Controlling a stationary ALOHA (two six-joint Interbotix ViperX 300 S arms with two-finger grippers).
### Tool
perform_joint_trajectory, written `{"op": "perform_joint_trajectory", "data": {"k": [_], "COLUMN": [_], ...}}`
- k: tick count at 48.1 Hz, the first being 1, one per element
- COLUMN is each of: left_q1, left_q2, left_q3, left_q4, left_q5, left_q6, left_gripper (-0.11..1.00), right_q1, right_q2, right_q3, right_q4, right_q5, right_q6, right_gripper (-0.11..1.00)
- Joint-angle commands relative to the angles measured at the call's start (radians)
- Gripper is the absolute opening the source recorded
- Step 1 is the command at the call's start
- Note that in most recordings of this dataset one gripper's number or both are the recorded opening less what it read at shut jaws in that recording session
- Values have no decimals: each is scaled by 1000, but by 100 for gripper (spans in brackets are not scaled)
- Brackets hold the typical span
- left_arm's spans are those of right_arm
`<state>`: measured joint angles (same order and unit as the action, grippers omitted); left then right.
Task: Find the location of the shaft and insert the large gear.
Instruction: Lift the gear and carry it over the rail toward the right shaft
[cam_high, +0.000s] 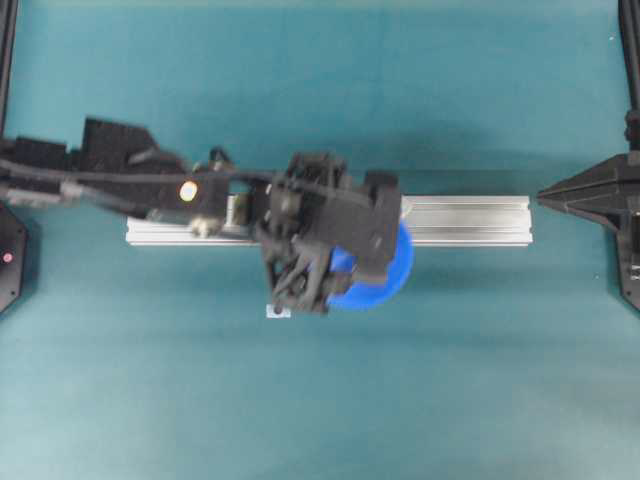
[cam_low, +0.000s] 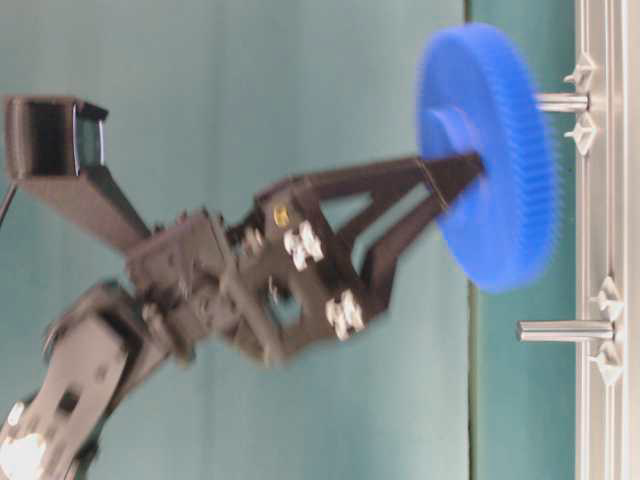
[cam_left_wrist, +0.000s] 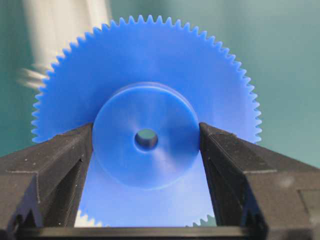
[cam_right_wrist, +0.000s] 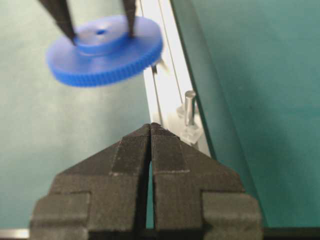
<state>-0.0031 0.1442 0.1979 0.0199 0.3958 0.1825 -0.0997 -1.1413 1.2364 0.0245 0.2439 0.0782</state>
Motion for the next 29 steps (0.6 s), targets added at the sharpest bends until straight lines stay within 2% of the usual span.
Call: {"op": "perform_joint_trajectory", "data": {"k": [1,9,20,29], "left_q1": [21,57,77,86], "left_q2": [8,55,115,156], "left_q3": [-63,-121,-173,-193], "left_q4": [6,6,6,6], "left_q5": [-6,-5,-3,-3], "left_q6": [8,18,86,89], "left_gripper": [71,71,71,71], "right_q1": [-2,-2,-2,-2], "right_q2": [-3,-29,-40,-41], "right_q3": [-6,5,8,12], "right_q4": [2,2,2,2], "right_q5": [-5,-5,-5,-5], "right_q6": [6,8,8,8], "right_gripper": [1,1,1,1]}}
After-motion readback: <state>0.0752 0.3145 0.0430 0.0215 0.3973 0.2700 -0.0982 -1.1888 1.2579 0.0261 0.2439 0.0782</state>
